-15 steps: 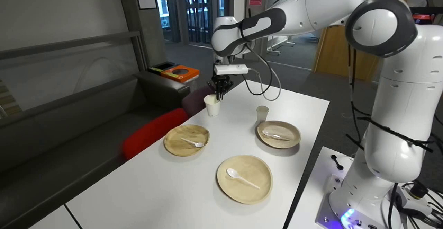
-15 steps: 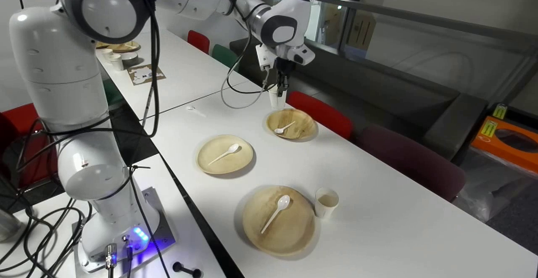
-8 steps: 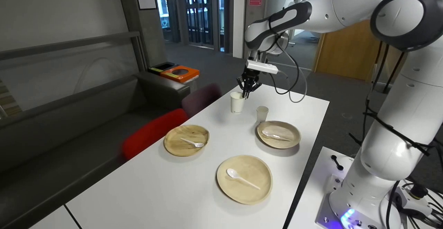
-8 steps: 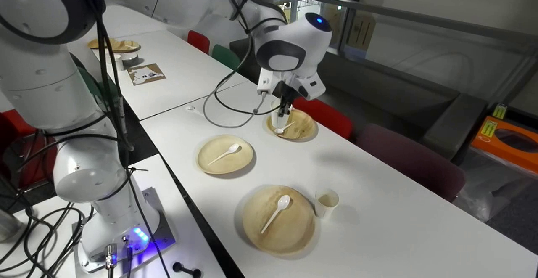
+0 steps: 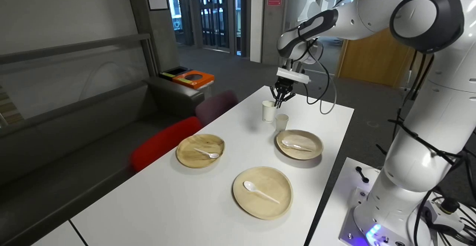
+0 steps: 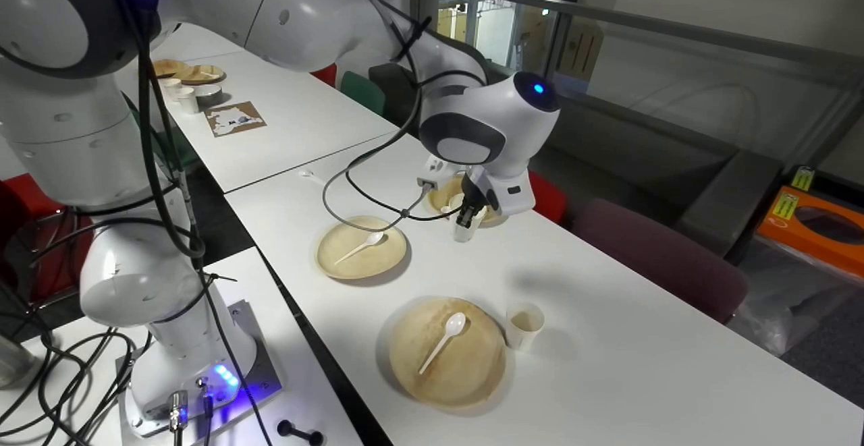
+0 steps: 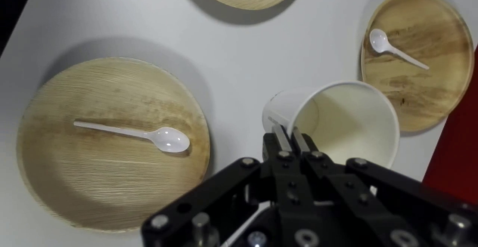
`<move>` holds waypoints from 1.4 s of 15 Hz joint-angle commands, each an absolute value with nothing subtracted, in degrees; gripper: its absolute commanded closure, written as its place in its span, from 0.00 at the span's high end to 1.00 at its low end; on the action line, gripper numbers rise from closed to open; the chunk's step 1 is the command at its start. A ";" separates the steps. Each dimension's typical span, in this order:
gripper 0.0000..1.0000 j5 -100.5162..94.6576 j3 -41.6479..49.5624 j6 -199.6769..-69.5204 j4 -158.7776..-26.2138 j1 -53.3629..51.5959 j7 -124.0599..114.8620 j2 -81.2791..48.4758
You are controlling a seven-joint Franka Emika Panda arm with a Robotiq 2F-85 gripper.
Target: Lift the cup on the left, put it in the cup on the right and move it to the left a bit
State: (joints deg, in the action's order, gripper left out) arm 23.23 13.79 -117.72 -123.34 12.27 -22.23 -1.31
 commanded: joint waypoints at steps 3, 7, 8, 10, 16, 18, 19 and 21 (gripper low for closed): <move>0.01 25.23 15.81 -119.36 -122.62 14.66 -29.91 -2.40; 0.01 22.97 17.87 -124.24 -121.21 16.10 -39.47 -5.50; 0.01 22.86 18.26 -125.34 -121.14 16.30 -41.94 -6.11; 0.01 22.59 18.87 -127.10 -120.60 16.38 -47.57 -7.38; 0.01 21.81 18.68 -133.26 -117.90 14.93 -65.71 -11.85; 0.01 20.92 18.01 -133.50 -116.58 14.22 -69.40 -13.35; 0.01 20.30 17.82 -133.41 -115.96 13.78 -70.98 -14.08; 0.01 18.97 17.50 -133.13 -114.74 13.13 -73.74 -15.45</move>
State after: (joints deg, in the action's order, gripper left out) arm 21.21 17.88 -132.84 -117.35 14.01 -69.00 -13.44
